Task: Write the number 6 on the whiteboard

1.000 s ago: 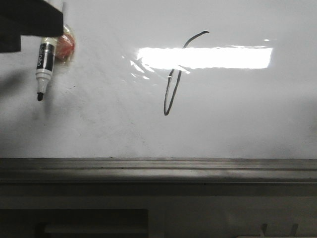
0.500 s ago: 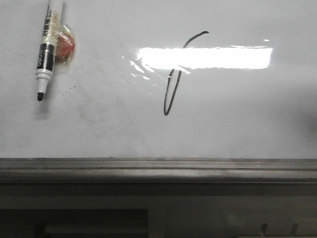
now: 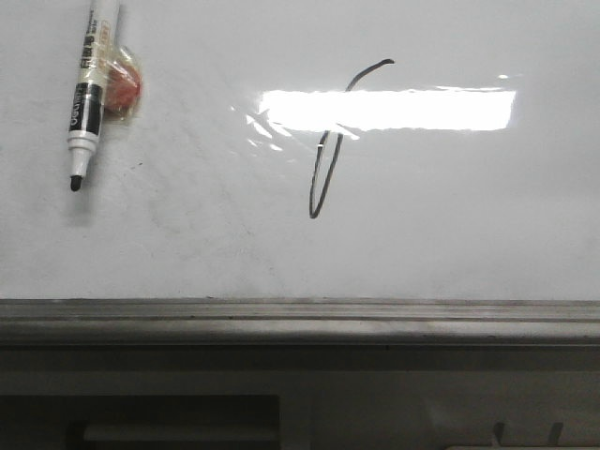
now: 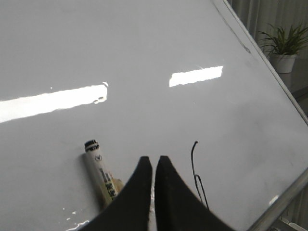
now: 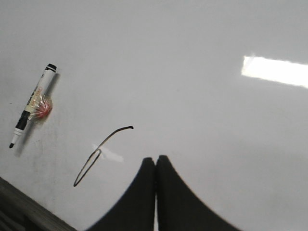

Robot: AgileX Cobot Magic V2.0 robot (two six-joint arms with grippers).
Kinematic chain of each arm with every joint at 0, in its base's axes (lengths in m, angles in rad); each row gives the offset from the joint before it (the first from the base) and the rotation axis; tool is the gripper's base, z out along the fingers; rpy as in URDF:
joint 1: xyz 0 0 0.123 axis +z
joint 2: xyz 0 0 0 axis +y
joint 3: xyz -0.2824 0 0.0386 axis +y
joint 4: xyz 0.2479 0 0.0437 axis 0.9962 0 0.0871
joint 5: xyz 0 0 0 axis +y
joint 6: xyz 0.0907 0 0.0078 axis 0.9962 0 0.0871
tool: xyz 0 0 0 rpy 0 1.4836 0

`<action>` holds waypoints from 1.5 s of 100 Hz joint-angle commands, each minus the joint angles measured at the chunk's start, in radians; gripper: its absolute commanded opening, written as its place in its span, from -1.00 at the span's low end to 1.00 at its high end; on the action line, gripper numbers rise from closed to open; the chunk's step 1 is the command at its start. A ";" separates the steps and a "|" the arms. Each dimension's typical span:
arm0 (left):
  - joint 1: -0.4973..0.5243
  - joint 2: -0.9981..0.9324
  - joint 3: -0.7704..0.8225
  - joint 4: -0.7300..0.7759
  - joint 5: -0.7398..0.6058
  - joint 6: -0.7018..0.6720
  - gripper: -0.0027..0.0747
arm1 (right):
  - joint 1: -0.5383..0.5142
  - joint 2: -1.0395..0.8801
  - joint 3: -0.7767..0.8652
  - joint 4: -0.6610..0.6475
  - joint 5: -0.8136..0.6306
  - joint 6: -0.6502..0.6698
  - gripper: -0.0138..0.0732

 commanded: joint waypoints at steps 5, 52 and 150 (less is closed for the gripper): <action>0.001 -0.082 0.038 0.024 -0.020 0.004 -0.98 | -0.007 -0.110 0.078 0.031 -0.093 -0.014 -0.80; 0.001 -0.272 0.185 -0.037 -0.083 0.002 -0.98 | -0.007 -0.190 0.185 0.088 -0.115 -0.012 -0.80; 0.001 -0.272 0.185 -0.080 -0.101 0.000 -0.98 | -0.007 -0.190 0.185 0.090 -0.151 -0.012 -0.80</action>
